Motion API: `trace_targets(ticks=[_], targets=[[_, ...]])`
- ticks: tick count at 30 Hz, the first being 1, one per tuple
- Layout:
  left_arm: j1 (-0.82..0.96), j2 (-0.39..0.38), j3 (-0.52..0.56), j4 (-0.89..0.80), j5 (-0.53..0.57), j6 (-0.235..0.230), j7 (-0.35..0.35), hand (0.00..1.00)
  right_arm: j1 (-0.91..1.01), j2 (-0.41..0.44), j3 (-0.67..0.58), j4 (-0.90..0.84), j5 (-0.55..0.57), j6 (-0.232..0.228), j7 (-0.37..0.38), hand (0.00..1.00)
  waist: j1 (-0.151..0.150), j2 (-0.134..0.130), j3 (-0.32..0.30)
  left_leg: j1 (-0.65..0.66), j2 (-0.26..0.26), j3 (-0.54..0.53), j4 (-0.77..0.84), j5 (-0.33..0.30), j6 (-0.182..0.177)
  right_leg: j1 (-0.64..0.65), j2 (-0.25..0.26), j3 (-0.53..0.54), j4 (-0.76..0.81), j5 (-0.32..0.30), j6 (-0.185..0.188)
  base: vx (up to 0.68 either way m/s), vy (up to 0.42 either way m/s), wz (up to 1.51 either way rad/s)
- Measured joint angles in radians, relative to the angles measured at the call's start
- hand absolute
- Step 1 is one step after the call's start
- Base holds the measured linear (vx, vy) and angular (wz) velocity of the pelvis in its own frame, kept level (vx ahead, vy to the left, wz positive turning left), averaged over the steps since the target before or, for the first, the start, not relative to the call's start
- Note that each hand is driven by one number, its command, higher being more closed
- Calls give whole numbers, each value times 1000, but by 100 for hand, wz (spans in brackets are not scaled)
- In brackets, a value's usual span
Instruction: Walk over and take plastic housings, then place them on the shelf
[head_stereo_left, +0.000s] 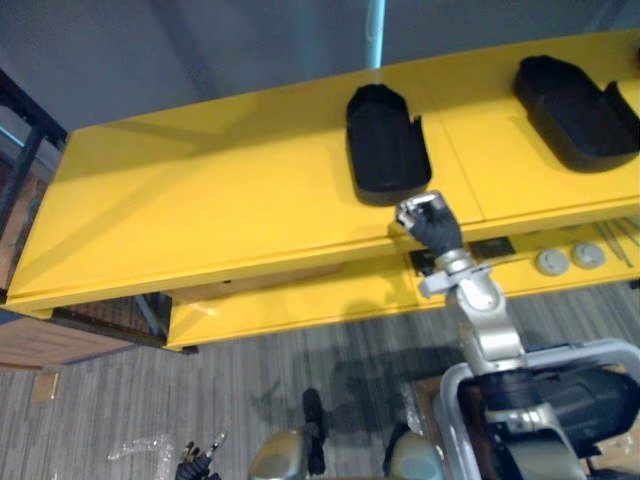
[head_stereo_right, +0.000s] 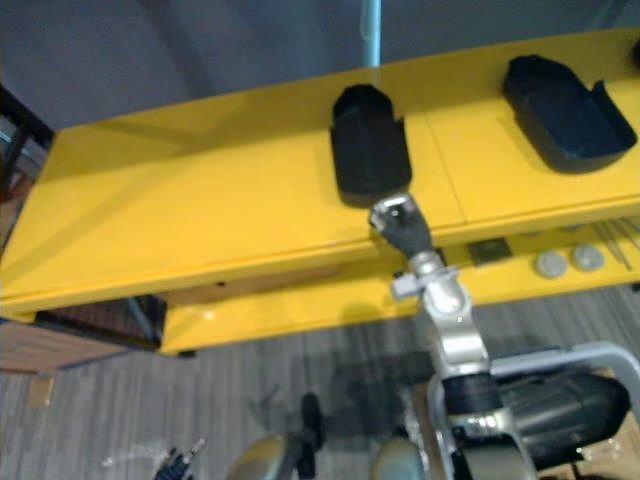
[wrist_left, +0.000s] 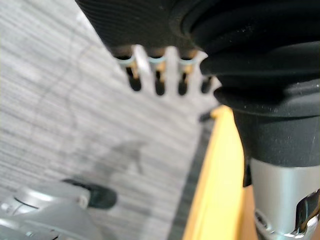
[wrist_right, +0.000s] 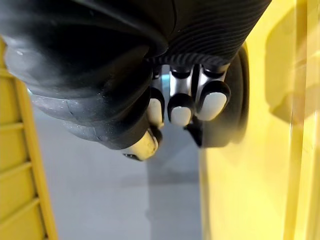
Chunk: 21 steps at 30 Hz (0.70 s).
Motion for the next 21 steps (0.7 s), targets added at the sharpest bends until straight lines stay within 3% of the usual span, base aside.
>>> trace_targets(ticks=[12, 21], targets=[[0, 1, -1, -1, 0, 16, -3, 0, -113, -6, 8, 130, 1, 38, 21, 100, 2, 21, 31, 2, -11, -18, -2, 1, -1, -1, -19, -17, 35, -23, 0, 9, 0, 5], [0, 1, -38, -2, -1, 15, -2, 0, -190, -22, 8, 228, -13, 16, -27, 100, 4, 48, 44, 6, -12, -18, -1, 3, -3, -1, -22, -17, 46, -30, 0, 0, 0, 0]])
